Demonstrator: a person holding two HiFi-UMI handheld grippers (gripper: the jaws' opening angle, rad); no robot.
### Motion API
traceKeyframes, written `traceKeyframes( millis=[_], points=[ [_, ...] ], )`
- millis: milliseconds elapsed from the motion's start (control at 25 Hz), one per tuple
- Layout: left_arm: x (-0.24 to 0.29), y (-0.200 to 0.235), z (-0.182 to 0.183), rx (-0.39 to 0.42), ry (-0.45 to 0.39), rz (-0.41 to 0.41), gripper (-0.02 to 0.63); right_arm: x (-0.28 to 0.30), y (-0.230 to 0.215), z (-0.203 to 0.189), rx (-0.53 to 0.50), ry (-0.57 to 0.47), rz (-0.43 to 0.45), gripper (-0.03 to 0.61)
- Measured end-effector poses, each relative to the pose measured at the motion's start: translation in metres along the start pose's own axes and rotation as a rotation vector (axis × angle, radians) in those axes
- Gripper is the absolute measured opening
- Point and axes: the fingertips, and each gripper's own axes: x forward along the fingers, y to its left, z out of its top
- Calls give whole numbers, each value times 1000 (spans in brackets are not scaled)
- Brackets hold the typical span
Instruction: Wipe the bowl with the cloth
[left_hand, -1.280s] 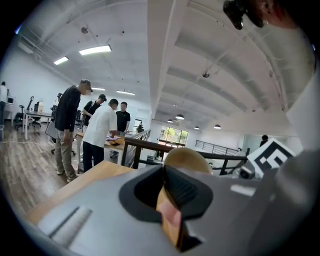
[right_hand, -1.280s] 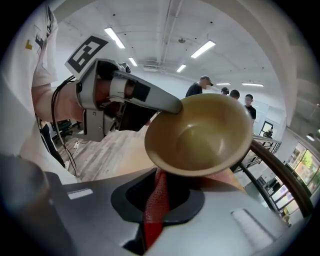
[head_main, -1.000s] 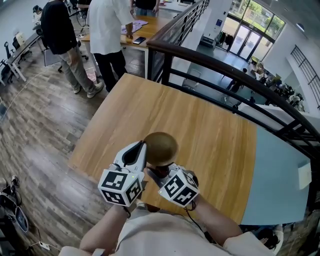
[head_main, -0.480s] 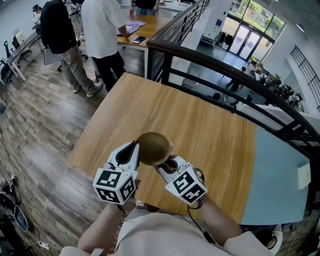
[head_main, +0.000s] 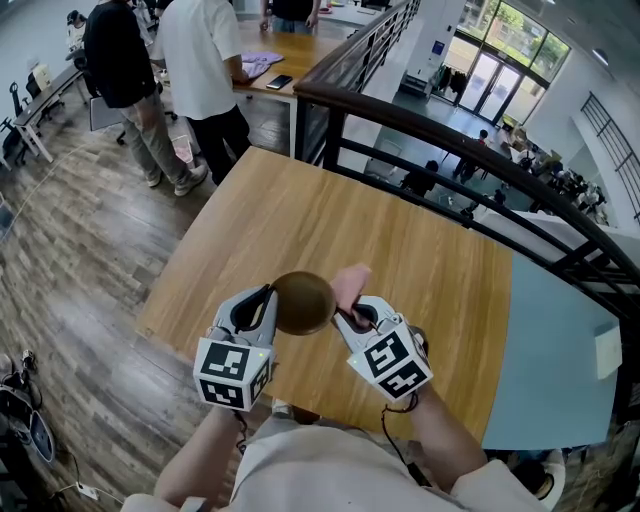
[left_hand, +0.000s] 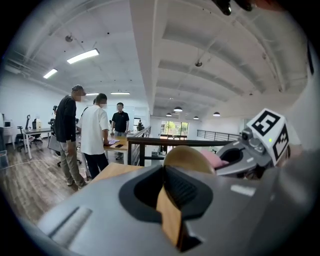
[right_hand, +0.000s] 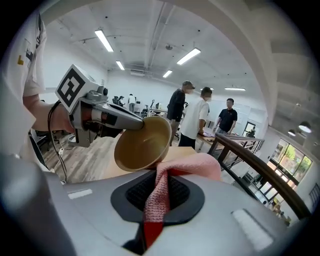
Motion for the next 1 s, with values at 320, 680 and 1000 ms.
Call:
traceKeyframes(
  millis=[320, 680, 1000],
  points=[
    [-6, -12, -7, 46, 22, -9, 12, -15, -13, 8, -43, -9, -50, 15],
    [-10, -25, -12, 171, 34, 0, 14, -21, -6, 29, -109, -24, -55, 15],
    [-10, -33, -18, 211, 58, -28, 14, -21, 5, 48, -138, -64, -48, 17]
  ],
)
